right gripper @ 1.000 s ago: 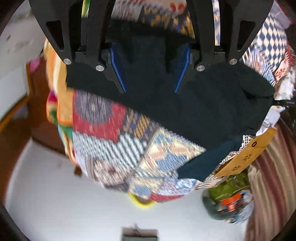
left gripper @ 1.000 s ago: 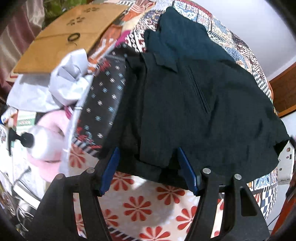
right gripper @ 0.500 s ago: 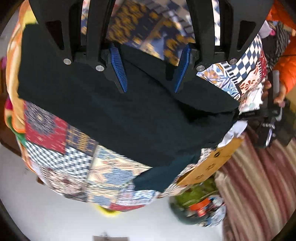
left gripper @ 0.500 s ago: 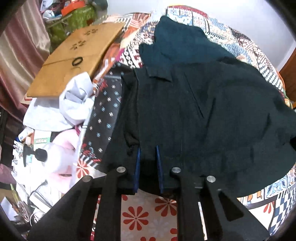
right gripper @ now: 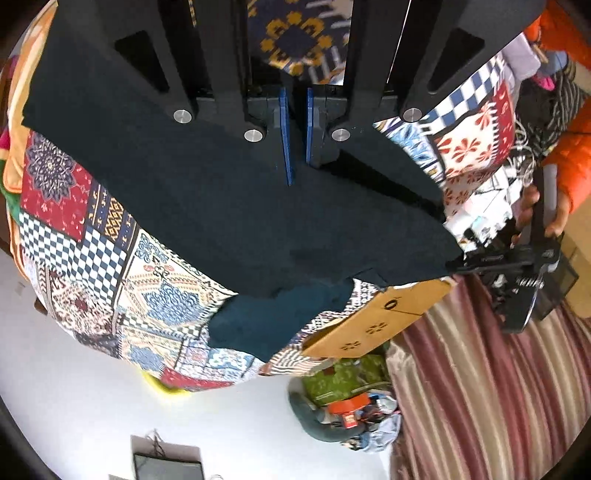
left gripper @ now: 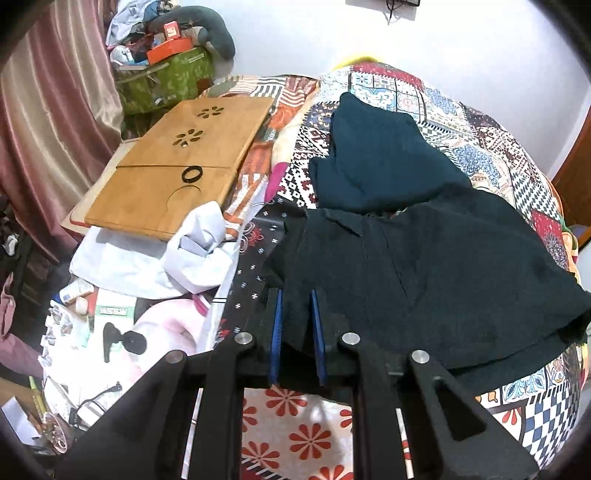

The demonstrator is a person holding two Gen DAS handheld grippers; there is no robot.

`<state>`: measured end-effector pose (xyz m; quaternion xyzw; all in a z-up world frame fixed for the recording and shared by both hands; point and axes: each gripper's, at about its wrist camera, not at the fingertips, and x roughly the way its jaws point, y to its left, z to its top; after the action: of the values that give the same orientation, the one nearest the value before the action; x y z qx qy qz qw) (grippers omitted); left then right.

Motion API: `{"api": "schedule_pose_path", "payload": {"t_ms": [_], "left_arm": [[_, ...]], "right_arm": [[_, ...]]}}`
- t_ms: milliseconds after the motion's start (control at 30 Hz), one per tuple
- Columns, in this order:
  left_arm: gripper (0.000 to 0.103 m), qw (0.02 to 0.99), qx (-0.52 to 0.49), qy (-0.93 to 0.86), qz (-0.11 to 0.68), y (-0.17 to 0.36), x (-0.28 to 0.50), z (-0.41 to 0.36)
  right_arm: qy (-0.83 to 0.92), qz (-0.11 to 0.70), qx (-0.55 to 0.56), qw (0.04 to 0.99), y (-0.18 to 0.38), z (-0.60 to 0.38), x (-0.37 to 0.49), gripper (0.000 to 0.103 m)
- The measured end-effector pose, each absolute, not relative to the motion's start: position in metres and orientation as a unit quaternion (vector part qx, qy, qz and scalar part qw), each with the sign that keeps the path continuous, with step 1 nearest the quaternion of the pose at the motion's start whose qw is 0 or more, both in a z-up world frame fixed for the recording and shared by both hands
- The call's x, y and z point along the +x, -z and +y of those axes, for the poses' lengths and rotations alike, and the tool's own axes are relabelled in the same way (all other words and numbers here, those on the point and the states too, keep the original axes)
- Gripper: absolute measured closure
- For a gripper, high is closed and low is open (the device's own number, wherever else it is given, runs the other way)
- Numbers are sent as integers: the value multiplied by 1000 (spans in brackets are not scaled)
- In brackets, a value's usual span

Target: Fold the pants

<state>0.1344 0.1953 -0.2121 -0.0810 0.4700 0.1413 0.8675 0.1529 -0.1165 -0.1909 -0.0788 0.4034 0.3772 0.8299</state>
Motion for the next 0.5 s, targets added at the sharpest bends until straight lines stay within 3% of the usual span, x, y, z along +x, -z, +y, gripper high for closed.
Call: {"api": "schedule_pose_path", "payload": {"t_ms": [300,367,500], "left_arm": [[86,818,-111,-132,549,289,127,197],[84,814,-104,-127,557,299,129,192],[79,817,-69,-128,558,285,132,185]], "right_arm": [[-381,453,-90,801,224,-103,144,92],[-376,458,-85,801,222,-106,144,87],[-359,458,-72,810,213,-123,143,61]]}}
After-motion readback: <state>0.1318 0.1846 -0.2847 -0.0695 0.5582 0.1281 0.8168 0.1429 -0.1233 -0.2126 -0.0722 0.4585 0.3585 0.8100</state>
